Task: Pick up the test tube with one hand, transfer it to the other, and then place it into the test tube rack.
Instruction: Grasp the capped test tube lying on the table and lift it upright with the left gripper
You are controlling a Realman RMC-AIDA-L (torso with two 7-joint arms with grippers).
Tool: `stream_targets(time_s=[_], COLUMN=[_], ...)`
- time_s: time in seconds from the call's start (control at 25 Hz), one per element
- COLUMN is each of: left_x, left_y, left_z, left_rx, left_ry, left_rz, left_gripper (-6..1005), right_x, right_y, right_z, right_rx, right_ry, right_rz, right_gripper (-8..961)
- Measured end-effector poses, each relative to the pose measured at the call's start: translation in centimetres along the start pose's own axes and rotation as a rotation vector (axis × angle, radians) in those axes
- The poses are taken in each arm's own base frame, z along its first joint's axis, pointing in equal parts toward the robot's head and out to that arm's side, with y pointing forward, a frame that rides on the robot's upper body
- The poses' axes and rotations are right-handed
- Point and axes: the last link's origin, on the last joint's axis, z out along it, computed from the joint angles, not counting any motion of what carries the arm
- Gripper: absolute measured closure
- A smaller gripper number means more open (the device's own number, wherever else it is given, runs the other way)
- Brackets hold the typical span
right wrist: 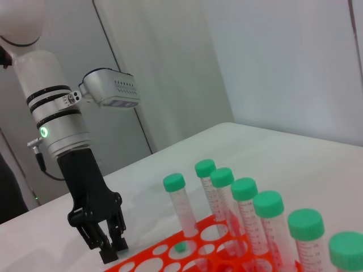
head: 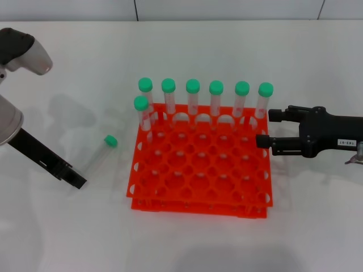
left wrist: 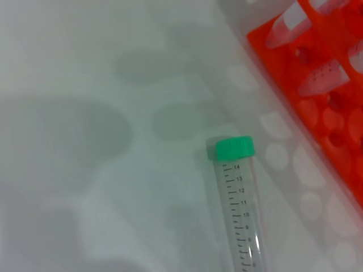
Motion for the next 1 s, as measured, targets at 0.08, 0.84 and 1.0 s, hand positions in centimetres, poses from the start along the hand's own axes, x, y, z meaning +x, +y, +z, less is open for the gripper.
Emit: stream_targets(time_s=[0.08,0.84,1.0], left_x=[0.04,0.11,0.07], left_y=[0.00,-0.40,-0.43], left_z=[-0.02,-0.08,-0.07], left_rx=[0.001,0.026,0.028], left_ry=[0.001,0.007,0.006], left_rz=[-0.001,-0.009,-0.009], left_gripper=[712,761,772], right_x=[0.00,-0.06,-0.08], right_y=[-0.02,-0.03,-0.04], right_z=[-0.01,-0.02,-0.03], right_rx=[0.001,0.002,0.003], right_ry=[0.000,-0.005,-0.005], right_rz=[0.000,-0.001,-0.001], right_gripper=[123,124,124])
